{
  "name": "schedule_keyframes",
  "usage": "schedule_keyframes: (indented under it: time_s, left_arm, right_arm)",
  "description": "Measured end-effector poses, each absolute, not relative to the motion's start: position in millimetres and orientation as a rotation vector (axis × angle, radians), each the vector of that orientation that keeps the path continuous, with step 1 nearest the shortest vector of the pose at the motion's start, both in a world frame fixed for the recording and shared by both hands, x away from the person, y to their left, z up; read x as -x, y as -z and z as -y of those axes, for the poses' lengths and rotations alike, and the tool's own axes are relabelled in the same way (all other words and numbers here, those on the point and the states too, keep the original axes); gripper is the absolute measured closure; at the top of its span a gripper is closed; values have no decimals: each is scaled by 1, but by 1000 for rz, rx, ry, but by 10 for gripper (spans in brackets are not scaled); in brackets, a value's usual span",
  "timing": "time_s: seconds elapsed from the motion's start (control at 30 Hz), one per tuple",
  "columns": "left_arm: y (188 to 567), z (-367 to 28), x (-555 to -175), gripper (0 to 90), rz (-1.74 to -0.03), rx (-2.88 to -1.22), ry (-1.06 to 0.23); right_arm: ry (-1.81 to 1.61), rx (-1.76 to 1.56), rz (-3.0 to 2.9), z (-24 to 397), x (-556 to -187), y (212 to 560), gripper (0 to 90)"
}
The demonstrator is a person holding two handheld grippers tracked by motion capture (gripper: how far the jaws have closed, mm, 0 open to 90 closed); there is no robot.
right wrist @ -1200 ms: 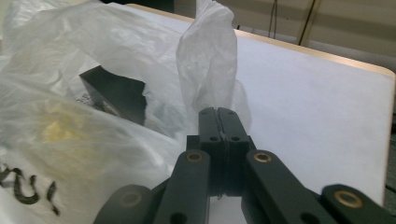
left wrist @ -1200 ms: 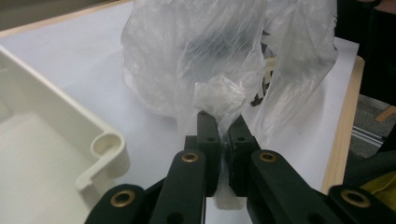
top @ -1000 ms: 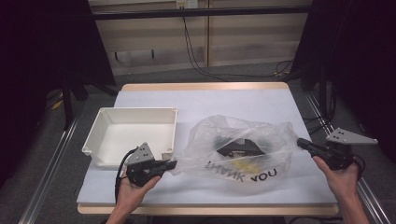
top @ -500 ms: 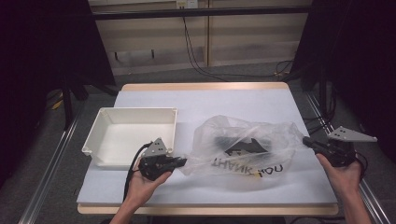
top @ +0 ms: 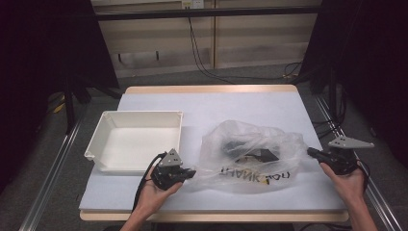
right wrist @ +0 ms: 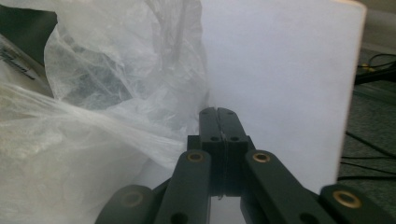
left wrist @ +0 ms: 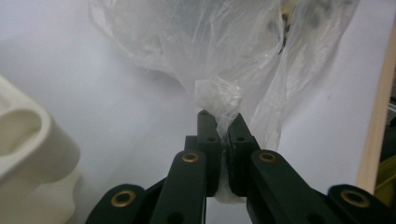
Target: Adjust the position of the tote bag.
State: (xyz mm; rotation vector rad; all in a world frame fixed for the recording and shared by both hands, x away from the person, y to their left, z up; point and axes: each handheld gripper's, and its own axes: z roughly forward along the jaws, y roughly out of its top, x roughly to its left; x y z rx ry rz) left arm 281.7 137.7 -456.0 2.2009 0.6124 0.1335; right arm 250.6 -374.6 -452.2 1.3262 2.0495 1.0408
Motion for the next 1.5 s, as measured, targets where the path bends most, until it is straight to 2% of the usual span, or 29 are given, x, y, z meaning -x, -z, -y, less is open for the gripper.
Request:
schedule_keyframes:
  time_s: [0.23,0.73,0.97,1.0,1.13,1.2,1.27,1.3,1.33,1.37,1.5]
  left_arm:
    - [468,-144,-282,877,-622,-2234,-91]
    - [478,-140,-285,876,-642,-2269,-103]
    - [478,-142,-285,805,-622,-2247,-69]
    - [476,-142,-283,777,-603,-2239,-57]
    - [474,-143,-282,721,-596,-2224,-60]
    - [473,-144,-280,680,-599,-2200,-62]
    - [472,-144,-279,658,-600,-2190,-57]
    - [470,-146,-277,616,-595,-2179,-55]
    - [468,-146,-276,616,-589,-2173,-57]
    - [465,-147,-273,575,-580,-2145,-59]
    - [461,-147,-269,507,-576,-2114,-65]
  right_arm:
    - [-1018,-1322,-2113,368,-254,465,900]
    - [-913,-1357,-2168,365,-260,482,900]
    - [-934,-1338,-2171,366,-259,482,877]
    - [-954,-1325,-2148,369,-257,477,825]
    - [-1025,-1341,-2098,374,-254,469,799]
    - [-1055,-1335,-2094,375,-250,466,725]
    - [-1063,-1332,-2090,374,-249,466,697]
    - [-1101,-1330,-2075,374,-246,463,641]
    - [-1101,-1330,-2075,374,-246,463,641]
    - [-1139,-1321,-2052,374,-244,458,593]
    - [-1188,-1307,-2030,375,-241,451,552]
